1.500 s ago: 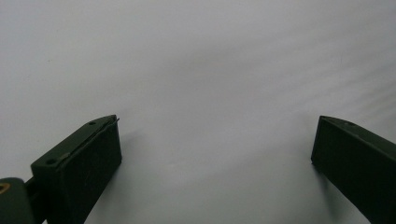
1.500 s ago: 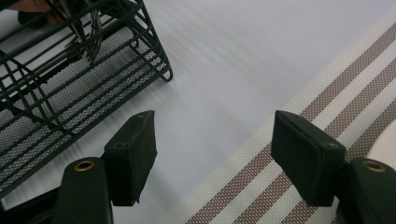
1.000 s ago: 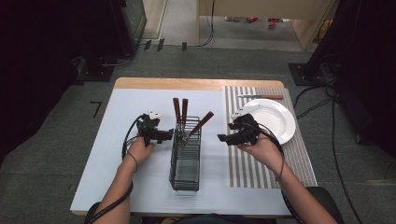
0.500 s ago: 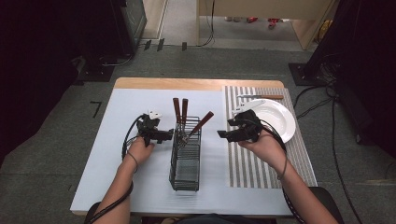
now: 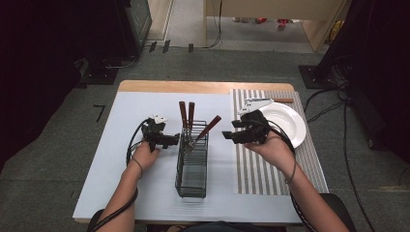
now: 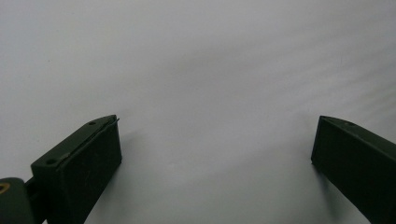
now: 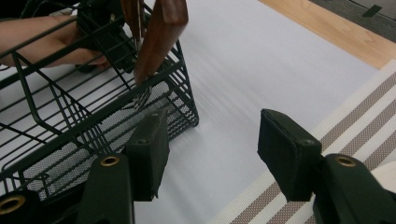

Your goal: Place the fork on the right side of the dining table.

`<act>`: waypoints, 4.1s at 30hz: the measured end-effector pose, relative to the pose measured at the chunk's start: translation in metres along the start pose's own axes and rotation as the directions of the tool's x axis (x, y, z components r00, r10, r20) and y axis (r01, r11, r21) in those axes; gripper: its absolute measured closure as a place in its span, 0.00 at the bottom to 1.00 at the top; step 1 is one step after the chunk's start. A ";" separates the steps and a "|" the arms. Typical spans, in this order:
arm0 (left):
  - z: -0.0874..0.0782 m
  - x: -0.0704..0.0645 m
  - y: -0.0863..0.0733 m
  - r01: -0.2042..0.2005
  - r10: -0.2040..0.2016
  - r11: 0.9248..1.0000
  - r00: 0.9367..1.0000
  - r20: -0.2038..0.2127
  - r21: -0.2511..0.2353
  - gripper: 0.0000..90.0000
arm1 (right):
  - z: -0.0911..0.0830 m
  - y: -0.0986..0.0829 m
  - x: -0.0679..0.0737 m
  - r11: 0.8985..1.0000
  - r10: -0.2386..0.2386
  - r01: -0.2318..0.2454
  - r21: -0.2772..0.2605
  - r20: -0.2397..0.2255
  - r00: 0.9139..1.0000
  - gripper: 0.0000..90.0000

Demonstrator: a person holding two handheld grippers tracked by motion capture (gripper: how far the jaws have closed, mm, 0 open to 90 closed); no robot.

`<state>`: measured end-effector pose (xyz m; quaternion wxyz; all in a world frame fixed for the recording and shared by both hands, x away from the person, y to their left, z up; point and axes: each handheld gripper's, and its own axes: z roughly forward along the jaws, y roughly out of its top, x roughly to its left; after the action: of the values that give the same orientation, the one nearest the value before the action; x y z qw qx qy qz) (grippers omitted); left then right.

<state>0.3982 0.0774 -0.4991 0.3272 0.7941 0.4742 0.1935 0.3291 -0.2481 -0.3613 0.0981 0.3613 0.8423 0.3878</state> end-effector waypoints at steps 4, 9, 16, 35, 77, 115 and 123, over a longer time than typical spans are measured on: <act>0.000 0.000 0.000 0.001 -0.001 1.000 1.000 0.000 -0.001 0.02 | -0.002 0.005 0.002 1.000 -0.005 0.005 -0.008 0.002 1.000 0.50; 0.000 0.000 0.000 0.001 -0.001 1.000 1.000 0.000 -0.001 0.02 | -0.003 0.009 0.003 1.000 -0.014 0.014 -0.014 -0.004 1.000 0.52; 0.000 0.000 0.000 0.000 0.000 1.000 1.000 0.000 -0.001 0.02 | -0.003 0.016 0.006 0.999 -0.020 0.020 -0.027 -0.018 1.000 0.54; 0.000 0.000 0.000 0.000 0.000 1.000 1.000 0.000 0.000 0.02 | 0.003 0.029 0.012 0.998 -0.041 0.038 -0.045 -0.054 0.998 0.59; 0.000 0.000 0.000 0.000 0.000 1.000 1.000 0.000 0.000 0.02 | -0.010 0.047 0.016 0.996 -0.031 0.010 -0.088 -0.231 0.972 0.90; 0.000 0.000 0.000 0.000 0.000 1.000 1.000 0.000 0.000 0.02 | -0.063 0.052 0.009 0.979 -0.059 0.012 -0.204 -0.226 0.972 0.90; 0.000 0.000 0.000 0.000 0.000 1.000 1.000 0.000 0.000 0.02 | -0.083 0.051 0.005 0.970 -0.059 0.006 -0.241 -0.213 0.975 0.90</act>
<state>0.3983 0.0775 -0.4991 0.3273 0.7942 0.4740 0.1934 0.3158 -0.2702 -0.2674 0.0542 0.2881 0.8009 0.5222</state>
